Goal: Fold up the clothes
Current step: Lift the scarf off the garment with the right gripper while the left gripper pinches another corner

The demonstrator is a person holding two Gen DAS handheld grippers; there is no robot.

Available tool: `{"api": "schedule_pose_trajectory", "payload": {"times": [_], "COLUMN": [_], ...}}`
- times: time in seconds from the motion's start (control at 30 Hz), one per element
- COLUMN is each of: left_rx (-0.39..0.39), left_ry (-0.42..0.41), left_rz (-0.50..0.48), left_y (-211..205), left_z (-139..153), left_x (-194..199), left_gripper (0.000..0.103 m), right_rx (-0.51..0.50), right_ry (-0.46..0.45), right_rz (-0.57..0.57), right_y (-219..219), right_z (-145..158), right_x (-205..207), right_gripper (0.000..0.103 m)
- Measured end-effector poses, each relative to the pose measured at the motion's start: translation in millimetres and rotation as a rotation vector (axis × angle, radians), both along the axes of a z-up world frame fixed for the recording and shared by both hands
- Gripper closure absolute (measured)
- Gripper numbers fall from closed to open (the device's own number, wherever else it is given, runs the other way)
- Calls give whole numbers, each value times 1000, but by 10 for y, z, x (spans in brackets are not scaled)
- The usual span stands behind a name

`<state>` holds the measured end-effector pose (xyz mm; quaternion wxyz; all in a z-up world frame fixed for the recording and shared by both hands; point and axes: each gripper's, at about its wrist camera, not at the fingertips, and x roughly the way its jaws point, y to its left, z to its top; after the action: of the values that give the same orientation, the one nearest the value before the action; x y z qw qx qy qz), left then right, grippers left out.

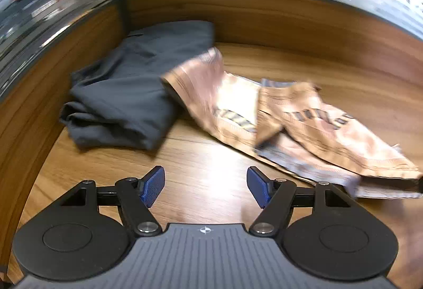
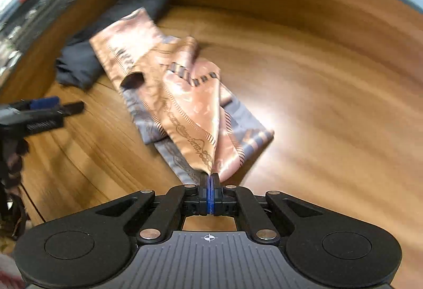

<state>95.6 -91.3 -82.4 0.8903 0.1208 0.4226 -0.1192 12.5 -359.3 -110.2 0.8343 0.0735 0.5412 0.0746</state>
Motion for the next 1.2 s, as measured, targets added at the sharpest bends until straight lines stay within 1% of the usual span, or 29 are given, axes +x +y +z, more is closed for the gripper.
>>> {"api": "schedule_pose_trajectory", "payload": {"times": [0.1,0.2,0.27,0.37,0.43,0.53,0.63,0.67,0.73,0.77,0.8,0.83,0.93,1.0,1.1,1.2], "left_rx": [1,-15,-42,-111,-130,-107,-78,-73,-72,-74,-75,-78,-76,-44,-2,43], "left_ry": [11,31,54,120,141,146,159,166,179,185,185,178,160,160,156,131], "left_rz": [-72,-159,-234,-369,-425,-471,-482,-480,-467,-458,-436,-397,-275,-171,-14,98], "left_y": [-161,-373,-544,-857,-1055,-1386,-1635,-1694,-1715,-1708,-1676,-1613,-1412,-1211,-791,-376], "left_z": [3,6,-8,-48,-87,-174,-276,-314,-369,-393,-397,-378,-322,-288,-213,-126], "left_x": [-103,-211,-301,-427,-500,-620,-704,-726,-714,-698,-678,-653,-551,-401,-239,-201], "left_gripper": [29,29,29,29,29,29,30,36,60,83,99,101,101,101,101,101], "right_rx": [-39,-87,-114,-139,-146,-151,-152,-152,-152,-153,-155,-159,-172,-189,-221,-246], "right_ry": [21,31,35,35,28,16,0,-4,-10,-11,-11,-11,-11,-13,-12,-11], "right_rz": [-84,-149,-186,-237,-266,-305,-333,-339,-348,-351,-352,-352,-358,-362,-383,-422], "right_y": [-263,-465,-582,-769,-901,-1000,-1153,-1185,-1246,-1280,-1306,-1338,-1437,-1525,-1661,-1840], "right_z": [-22,-27,-26,-38,-80,-102,-58,-51,-44,-40,-45,-52,-37,-48,-55,-64], "right_x": [-326,-557,-674,-834,-950,-987,-1103,-1124,-1161,-1182,-1186,-1194,-1269,-1300,-1375,-1456], "right_gripper": [100,100,100,100,100,100,100,100,100,100,100,100,100,100,100,100]}}
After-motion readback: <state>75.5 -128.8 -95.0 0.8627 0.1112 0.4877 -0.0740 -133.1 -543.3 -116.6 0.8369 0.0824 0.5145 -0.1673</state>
